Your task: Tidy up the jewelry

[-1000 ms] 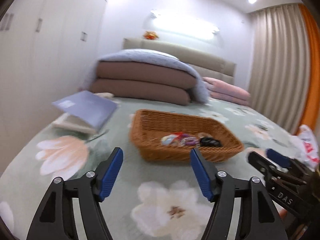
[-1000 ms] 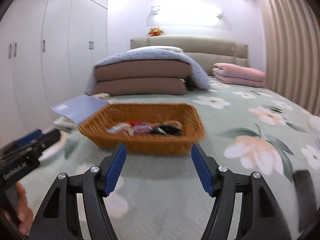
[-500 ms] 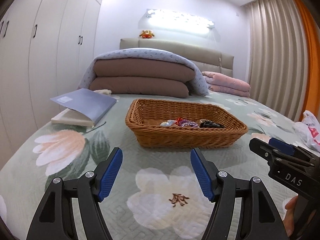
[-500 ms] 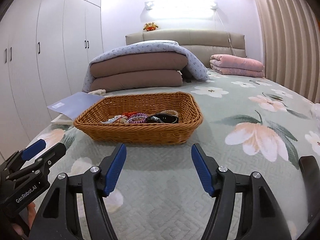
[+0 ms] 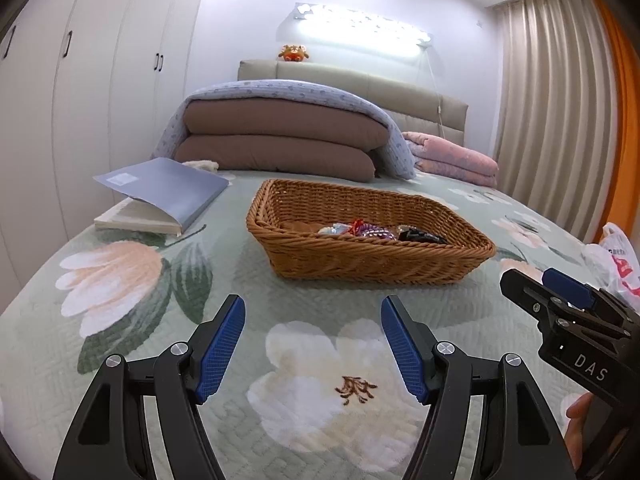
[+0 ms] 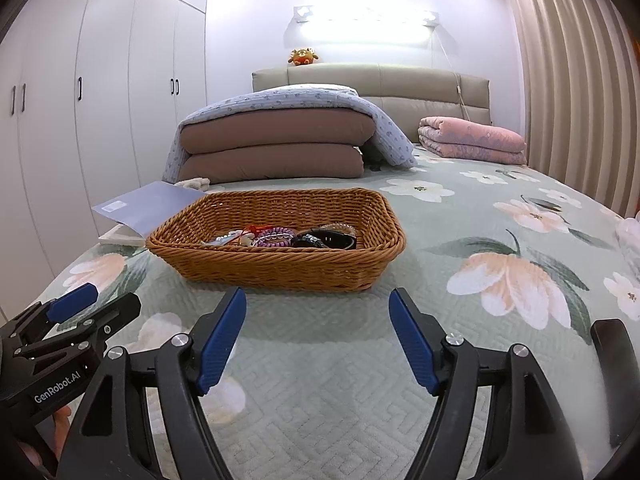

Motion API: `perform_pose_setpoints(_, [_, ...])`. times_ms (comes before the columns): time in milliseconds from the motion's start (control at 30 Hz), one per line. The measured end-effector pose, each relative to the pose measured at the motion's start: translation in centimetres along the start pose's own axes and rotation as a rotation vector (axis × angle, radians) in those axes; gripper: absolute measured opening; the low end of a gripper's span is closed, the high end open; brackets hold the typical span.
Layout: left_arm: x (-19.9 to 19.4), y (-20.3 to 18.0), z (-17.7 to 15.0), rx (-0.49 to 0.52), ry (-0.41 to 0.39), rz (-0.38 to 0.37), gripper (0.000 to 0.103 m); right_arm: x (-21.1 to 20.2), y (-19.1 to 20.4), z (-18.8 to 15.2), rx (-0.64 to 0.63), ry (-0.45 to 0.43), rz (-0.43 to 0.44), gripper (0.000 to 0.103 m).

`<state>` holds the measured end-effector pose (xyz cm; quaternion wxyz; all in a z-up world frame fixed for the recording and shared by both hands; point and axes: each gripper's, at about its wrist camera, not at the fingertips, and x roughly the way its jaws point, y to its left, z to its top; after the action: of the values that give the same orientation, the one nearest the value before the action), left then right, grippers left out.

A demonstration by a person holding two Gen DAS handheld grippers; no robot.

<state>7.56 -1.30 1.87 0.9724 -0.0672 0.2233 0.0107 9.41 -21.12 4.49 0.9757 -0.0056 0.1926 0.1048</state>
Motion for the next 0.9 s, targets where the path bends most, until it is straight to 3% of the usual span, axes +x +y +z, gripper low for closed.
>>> perform_pose_setpoints(100, [0.1, 0.1, 0.1, -0.003, 0.004, 0.001, 0.072, -0.1, 0.1, 0.0, -0.008, -0.006, -0.006, 0.076])
perform_pose_setpoints(400, [-1.8, -0.9, 0.0, 0.044, -0.091, 0.016, 0.072, -0.9, 0.4, 0.0, -0.020, -0.042, -0.006, 0.076])
perform_pose_setpoints(900, [-1.7, -0.9, 0.0, 0.050, -0.084, 0.022, 0.072, -0.7, 0.2, 0.0, -0.019, -0.036, -0.007, 0.076])
